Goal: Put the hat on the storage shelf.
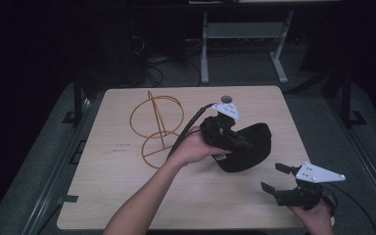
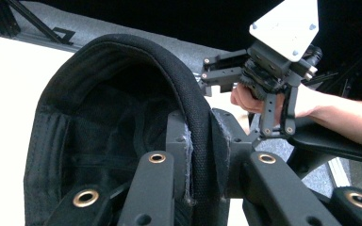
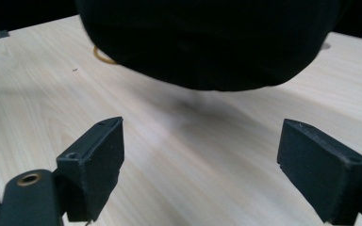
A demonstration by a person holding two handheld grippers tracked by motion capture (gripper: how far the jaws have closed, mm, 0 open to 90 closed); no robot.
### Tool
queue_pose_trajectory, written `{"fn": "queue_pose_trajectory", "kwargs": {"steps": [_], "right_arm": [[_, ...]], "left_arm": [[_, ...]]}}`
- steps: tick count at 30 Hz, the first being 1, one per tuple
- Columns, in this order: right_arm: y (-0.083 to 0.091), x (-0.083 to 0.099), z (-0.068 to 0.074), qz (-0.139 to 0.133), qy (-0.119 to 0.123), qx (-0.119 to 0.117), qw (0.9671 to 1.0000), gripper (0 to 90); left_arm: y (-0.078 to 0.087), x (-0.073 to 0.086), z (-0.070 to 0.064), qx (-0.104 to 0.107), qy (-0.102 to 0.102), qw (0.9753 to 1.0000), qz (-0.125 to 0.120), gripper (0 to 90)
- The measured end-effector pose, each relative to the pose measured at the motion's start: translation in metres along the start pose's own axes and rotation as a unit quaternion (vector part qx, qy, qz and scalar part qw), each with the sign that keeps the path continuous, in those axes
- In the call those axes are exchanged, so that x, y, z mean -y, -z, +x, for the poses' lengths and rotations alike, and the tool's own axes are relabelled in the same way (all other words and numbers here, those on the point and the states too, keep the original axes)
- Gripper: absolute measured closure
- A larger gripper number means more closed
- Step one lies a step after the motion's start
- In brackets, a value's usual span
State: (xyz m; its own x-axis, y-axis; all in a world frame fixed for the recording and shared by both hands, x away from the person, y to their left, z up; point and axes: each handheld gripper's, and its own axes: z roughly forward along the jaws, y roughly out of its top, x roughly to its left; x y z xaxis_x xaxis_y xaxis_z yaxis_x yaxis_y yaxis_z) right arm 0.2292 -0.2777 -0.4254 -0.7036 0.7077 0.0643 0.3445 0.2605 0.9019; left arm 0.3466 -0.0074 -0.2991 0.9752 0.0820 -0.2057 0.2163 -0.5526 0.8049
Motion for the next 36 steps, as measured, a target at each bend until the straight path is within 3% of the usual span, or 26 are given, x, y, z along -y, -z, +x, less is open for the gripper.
{"fn": "queue_pose_trajectory", "kwargs": {"steps": [12,18,19,20,22,23,25,26,29,36], "right_arm": [[-0.007,-0.020,-0.008,-0.022,0.022,0.024,0.9992,15.8],[-0.014,-0.022,-0.008,-0.026,0.036,0.028,0.9986,24.1],[-0.014,-0.022,-0.008,-0.030,0.040,0.026,0.9984,30.9],[-0.014,-0.022,-0.008,-0.030,0.040,0.026,0.9984,30.9],[-0.014,-0.022,-0.007,-0.029,0.054,0.027,0.9978,43.2],[-0.014,-0.022,-0.007,-0.029,0.054,0.027,0.9978,43.2],[-0.012,-0.022,-0.006,-0.027,0.066,0.026,0.9971,59.1],[-0.011,-0.022,-0.005,-0.025,0.074,0.017,0.9968,71.8],[-0.009,-0.022,-0.006,-0.020,0.069,0.003,0.9974,79.6],[-0.004,-0.025,-0.010,-0.022,0.054,-0.022,0.9980,87.8]], "left_arm": [[0.002,-0.001,-0.007,0.033,-0.010,0.9994,0.002,77.7],[-0.001,-0.002,-0.014,0.060,-0.024,0.9978,0.012,77.8],[-0.003,-0.002,-0.016,0.064,-0.027,0.9974,0.019,77.8],[-0.003,-0.002,-0.016,0.064,-0.027,0.9974,0.019,77.8],[-0.003,-0.002,-0.017,0.067,-0.029,0.9971,0.020,77.9],[-0.004,-0.002,-0.017,0.068,-0.030,0.9970,0.021,77.9],[-0.003,-0.002,-0.017,0.067,-0.031,0.9971,0.020,77.9],[-0.003,-0.001,-0.017,0.062,-0.031,0.9974,0.022,77.8],[-0.001,0.000,-0.015,0.051,-0.030,0.9980,0.025,76.3],[0.006,0.003,-0.013,0.026,-0.025,0.9991,0.021,71.7]]}}
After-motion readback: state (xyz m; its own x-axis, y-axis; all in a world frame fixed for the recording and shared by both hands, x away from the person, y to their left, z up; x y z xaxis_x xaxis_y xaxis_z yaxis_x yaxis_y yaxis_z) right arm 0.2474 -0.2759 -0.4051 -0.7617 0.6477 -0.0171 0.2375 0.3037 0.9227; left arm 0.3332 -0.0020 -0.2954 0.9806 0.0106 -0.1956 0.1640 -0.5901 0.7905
